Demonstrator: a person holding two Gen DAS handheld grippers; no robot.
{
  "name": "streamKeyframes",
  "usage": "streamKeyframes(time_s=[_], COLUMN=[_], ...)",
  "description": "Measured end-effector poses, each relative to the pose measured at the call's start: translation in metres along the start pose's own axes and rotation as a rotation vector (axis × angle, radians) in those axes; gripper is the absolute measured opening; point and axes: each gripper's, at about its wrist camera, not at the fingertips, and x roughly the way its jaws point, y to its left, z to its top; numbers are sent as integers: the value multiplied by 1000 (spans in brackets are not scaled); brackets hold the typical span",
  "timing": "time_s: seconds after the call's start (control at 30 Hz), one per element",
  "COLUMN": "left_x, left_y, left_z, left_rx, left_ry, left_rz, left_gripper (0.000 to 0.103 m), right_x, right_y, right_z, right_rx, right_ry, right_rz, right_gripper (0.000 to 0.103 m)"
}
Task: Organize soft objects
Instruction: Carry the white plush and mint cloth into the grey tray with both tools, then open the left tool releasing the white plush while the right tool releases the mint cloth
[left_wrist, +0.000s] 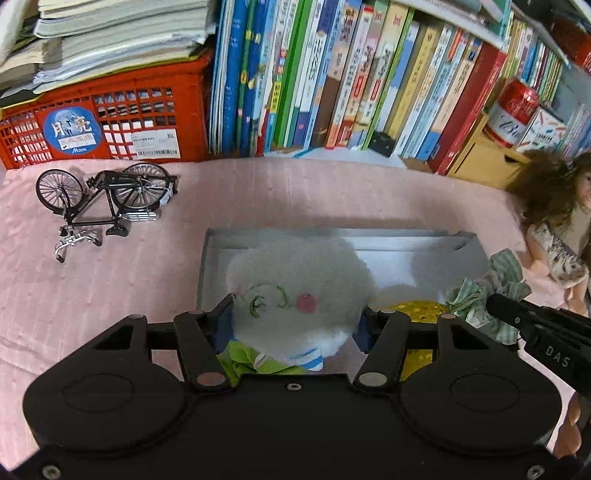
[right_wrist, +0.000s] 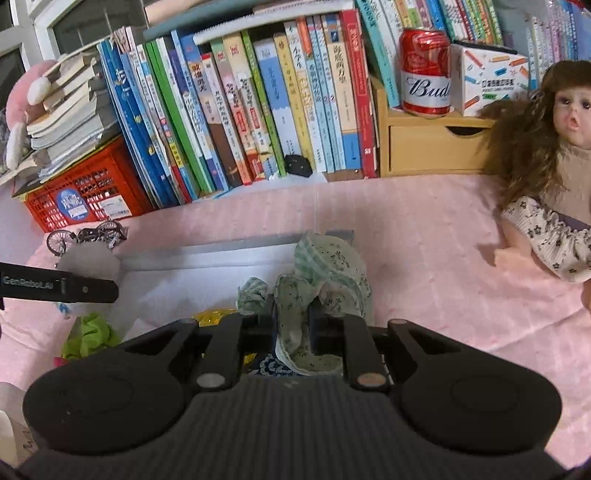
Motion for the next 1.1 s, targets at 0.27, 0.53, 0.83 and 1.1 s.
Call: streamKeyframes(time_s=[0.27, 0.53, 0.83, 1.1], left_x=[19, 31, 37, 12], left_y=[-1, -6, -8, -10], left_z=[-1, -2, -4, -5], left_rx=[4, 26, 33, 56], left_ry=[28, 60, 75, 27], left_rz=[11, 25, 34, 34], left_gripper=[59, 58, 57, 73], right_x=[12, 19, 24, 7], right_y=[-2, 1, 1, 2], right_z=[-1, -2, -2, 0], right_rx=[14, 2, -11, -29], right_ry=[32, 58, 75, 44], right_rz=[46, 52, 74, 81], right_gripper=[21, 22, 28, 63])
